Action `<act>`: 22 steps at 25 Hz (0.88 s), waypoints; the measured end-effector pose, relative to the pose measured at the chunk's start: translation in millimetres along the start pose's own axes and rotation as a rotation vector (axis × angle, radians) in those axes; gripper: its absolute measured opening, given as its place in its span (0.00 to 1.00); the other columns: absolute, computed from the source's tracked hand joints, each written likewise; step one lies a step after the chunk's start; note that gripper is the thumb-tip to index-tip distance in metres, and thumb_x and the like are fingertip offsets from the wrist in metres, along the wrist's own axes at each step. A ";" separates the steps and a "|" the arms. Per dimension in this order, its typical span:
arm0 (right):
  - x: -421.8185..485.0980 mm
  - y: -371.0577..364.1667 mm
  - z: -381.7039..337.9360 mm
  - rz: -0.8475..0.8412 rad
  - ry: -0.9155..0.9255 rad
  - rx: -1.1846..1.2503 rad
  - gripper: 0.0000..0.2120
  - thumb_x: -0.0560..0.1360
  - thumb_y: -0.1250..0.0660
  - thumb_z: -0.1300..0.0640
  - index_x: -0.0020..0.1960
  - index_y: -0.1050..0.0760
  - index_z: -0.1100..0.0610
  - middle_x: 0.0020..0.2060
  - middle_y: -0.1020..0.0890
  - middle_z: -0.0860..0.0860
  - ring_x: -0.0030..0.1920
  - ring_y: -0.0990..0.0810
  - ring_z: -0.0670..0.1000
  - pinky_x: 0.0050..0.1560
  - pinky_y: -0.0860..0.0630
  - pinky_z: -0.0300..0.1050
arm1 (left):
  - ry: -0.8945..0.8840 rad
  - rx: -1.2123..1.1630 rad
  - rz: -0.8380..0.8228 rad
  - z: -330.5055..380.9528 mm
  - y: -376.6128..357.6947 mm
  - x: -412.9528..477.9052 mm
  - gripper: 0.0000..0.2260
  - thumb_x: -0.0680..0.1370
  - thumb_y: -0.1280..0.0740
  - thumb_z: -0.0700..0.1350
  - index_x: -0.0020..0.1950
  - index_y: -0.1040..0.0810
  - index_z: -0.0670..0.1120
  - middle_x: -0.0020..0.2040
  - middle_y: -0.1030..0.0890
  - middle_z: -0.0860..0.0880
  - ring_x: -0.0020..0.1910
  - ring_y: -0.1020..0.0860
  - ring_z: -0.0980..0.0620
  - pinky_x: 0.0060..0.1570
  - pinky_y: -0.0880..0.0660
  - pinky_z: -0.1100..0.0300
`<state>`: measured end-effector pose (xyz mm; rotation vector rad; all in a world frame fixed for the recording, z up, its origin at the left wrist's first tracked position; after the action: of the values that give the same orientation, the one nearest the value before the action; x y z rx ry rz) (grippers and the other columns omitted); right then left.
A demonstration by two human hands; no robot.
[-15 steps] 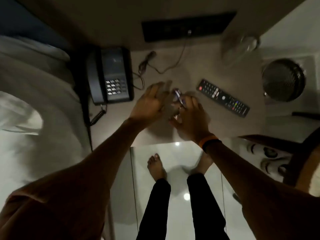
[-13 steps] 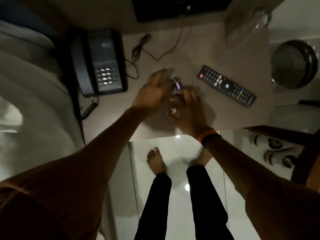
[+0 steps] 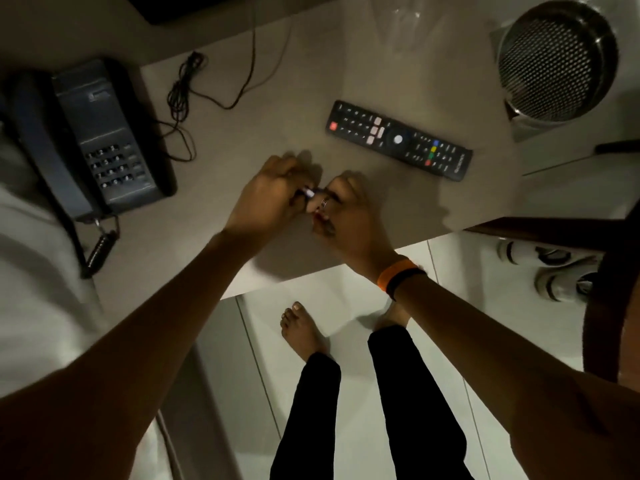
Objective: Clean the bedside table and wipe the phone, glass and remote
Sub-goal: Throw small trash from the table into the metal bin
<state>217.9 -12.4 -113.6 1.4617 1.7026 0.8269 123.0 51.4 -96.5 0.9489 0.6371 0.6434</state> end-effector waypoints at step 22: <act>64.5 219.2 397.6 -0.058 -0.659 0.116 0.10 0.79 0.32 0.64 0.58 0.16 0.59 0.60 0.16 0.58 0.63 0.20 0.58 0.66 0.25 0.49 | 0.034 0.120 -0.174 235.9 -68.1 352.8 0.12 0.80 0.35 0.39 0.62 0.19 0.43 0.59 0.18 0.39 0.58 0.20 0.39 0.54 0.23 0.48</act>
<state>664.4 87.3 -145.1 1.5303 1.2893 0.1701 538.3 158.3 -126.0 0.9828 0.7860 0.4711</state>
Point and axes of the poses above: each hand's wrist, its own x-axis towards the middle knuckle, its own y-axis out of the back of the hand, z = x × y, the point moved 8 cm from there along x, towards the middle knuckle
